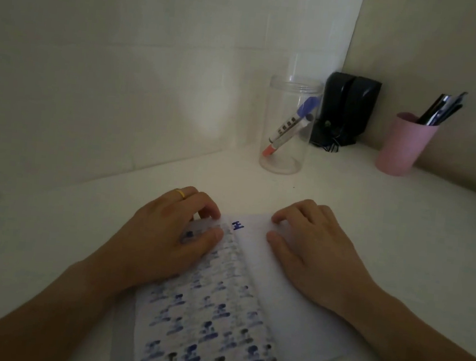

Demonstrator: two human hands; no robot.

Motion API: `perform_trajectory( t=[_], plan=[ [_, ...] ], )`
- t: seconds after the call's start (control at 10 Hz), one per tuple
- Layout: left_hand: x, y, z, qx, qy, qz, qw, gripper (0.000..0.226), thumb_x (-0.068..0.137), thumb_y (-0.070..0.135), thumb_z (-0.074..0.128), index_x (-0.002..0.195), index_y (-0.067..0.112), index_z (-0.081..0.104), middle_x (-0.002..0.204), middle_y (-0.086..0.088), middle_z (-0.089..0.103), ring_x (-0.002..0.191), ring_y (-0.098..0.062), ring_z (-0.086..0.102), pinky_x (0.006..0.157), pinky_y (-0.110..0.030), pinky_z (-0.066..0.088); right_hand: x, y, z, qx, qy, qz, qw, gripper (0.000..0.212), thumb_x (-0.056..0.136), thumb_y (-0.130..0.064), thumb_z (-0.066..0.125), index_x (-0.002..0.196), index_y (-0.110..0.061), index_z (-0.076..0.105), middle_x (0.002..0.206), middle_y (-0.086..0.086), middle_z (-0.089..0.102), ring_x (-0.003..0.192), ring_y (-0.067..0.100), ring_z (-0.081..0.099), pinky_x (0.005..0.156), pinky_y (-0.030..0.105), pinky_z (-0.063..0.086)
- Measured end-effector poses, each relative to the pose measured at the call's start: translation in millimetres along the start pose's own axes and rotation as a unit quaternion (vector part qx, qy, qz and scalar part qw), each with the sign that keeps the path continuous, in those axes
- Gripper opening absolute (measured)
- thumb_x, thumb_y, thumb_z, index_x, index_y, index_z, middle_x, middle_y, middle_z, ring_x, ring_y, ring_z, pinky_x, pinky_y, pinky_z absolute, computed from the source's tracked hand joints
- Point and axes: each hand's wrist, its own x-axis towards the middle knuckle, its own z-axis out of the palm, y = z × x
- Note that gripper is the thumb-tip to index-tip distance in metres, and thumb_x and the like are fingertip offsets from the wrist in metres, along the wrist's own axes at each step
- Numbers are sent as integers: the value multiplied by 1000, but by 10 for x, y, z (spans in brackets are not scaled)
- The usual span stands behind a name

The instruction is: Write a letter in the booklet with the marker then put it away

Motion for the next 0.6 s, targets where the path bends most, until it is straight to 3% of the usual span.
perform_trajectory(
  t=[0.1,0.3,0.4,0.5,0.6],
  plan=[
    [0,-1,-5,-9,-3,-5,1000,23,94,50,59,106,32,65,98,17,63,86,-3,58,73,-11,39,1,-21,-22,2,-6,6,1000,32,96,-42,50,119,-23,62,121,-1,58,111,21,50,93,36,47],
    [-7,6,-35,-16,-5,-2,1000,31,91,55,53,105,31,66,98,15,64,86,-6,60,74,-23,46,-7,-76,-63,1,-13,21,1000,33,96,-42,49,119,-22,63,121,0,59,112,22,51,95,37,46],
    [-12,7,-47,-13,-11,-2,1000,34,90,58,50,105,31,65,98,15,64,85,-6,60,73,-21,45,19,-94,-91,6,2,32,999,31,97,-42,51,118,-24,64,123,-2,60,112,20,52,95,35,46],
    [-10,-3,-51,-12,-6,-3,1000,31,92,56,53,105,31,65,98,15,64,85,-5,60,73,-21,45,69,-176,-217,43,48,41,997,29,98,-41,53,119,-26,65,124,-5,61,114,16,54,94,32,45],
    [-19,9,-64,-23,-2,-1,1000,26,95,51,56,105,29,66,98,13,65,85,-7,62,75,-28,50,56,-342,-502,128,151,24,980,23,96,-37,59,112,-25,70,114,-8,67,105,11,61,91,33,51]
  ],
)
